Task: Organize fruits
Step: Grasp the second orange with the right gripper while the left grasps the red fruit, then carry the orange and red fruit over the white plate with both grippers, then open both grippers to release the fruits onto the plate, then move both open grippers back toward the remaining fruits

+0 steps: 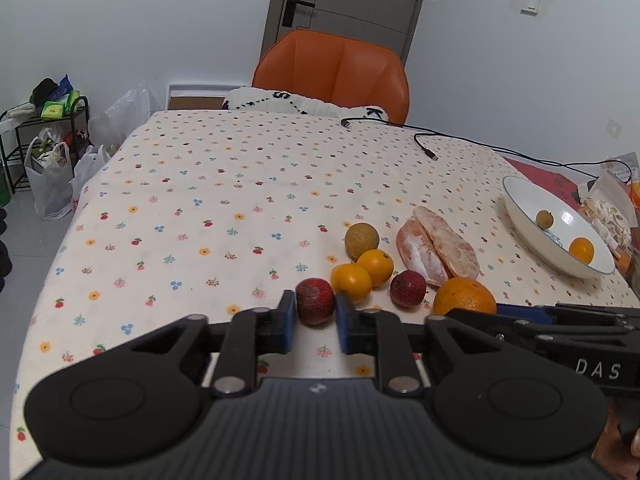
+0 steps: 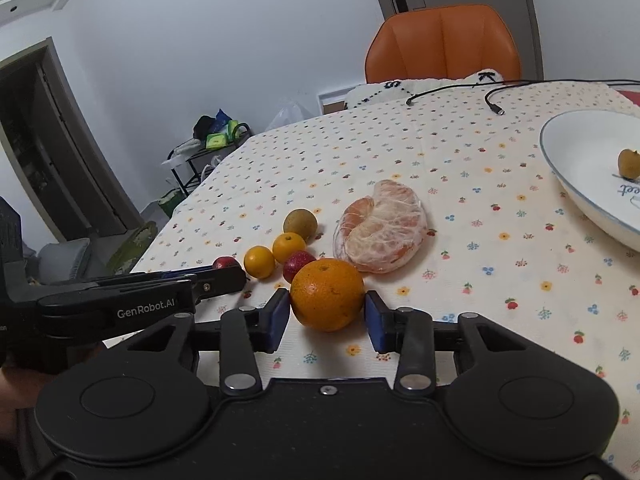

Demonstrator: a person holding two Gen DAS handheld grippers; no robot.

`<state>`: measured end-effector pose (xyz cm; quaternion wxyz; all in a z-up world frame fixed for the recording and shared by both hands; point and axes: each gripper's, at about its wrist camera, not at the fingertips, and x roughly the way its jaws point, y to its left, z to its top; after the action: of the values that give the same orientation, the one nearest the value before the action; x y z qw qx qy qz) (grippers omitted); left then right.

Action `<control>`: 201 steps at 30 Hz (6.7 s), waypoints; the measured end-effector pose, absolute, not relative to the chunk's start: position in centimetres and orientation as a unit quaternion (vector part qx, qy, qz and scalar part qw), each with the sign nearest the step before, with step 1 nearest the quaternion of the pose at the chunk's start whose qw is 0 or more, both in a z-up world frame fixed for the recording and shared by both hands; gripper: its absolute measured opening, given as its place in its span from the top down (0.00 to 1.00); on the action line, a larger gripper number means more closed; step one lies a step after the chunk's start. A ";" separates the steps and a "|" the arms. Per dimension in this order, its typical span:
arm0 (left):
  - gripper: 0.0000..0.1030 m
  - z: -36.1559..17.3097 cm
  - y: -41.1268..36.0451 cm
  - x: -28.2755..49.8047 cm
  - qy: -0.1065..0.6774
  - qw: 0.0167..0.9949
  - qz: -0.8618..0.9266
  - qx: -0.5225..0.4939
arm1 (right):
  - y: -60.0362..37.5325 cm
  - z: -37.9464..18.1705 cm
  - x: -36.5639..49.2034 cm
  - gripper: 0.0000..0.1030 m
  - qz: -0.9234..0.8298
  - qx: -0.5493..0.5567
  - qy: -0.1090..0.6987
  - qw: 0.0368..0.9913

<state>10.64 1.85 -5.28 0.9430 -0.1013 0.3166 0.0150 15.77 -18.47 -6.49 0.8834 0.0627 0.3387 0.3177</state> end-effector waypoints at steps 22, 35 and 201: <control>0.82 -1.3 -3.3 9.4 0.272 0.958 -0.028 -0.091 | -24.6 -3.5 14.0 0.63 0.293 0.092 0.284 0.908; 0.82 0.5 -7.8 10.2 0.250 0.963 -0.076 -0.069 | -28.6 -2.5 13.6 0.63 0.267 0.114 0.258 0.922; 0.19 -2.5 2.4 9.0 0.291 0.947 -0.004 -0.134 | -22.9 -4.2 14.6 0.00 0.274 0.101 0.298 0.909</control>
<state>8.98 2.38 -2.48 0.9472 -0.1338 0.2914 -0.0041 14.56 -22.88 -4.25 0.9088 0.1012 0.2982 0.2737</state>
